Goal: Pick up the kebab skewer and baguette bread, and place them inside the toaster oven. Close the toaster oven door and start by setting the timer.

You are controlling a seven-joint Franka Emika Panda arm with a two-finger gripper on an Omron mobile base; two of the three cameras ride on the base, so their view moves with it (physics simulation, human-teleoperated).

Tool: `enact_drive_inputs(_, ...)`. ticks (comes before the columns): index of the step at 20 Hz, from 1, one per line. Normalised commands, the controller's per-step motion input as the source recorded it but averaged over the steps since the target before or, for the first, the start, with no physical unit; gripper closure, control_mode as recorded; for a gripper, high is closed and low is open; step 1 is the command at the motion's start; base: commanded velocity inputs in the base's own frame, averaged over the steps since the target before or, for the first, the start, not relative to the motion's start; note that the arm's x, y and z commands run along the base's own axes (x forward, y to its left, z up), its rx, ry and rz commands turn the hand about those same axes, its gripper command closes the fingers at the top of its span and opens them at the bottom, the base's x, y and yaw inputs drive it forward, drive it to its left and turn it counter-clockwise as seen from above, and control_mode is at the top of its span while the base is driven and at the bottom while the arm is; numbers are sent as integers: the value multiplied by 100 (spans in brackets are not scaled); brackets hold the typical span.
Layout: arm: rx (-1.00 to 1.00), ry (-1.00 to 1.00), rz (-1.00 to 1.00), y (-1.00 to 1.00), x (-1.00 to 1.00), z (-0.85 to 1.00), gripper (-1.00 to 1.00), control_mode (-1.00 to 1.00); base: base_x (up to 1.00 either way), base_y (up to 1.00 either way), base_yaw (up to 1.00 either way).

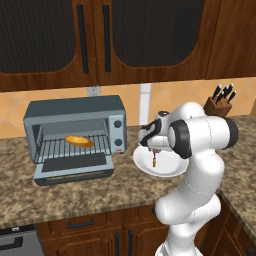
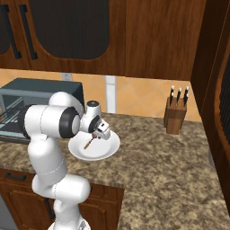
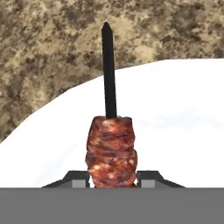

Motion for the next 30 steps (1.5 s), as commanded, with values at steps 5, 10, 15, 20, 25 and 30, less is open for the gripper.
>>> enact_drive_inputs(5, 0, 0, 1, 0, -21, 38, 100, -100, 0, 0, 0)
enact_drive_inputs(10, 0, 0, 9, 0, -44, 67, 100, -100, 0, 0, 0)
enact_drive_inputs(15, 0, 0, 25, 4, -55, 31, 100, -100, 0, 0, 0)
enact_drive_inputs(20, 0, 0, 40, 18, -11, 51, 100, -100, 0, 0, 0)
enact_drive_inputs(25, 0, 0, 25, 7, -69, 67, 100, -100, 0, 0, 0)
enact_drive_inputs(30, 0, -1, 27, 17, -77, 71, 100, -100, 0, 0, 0)
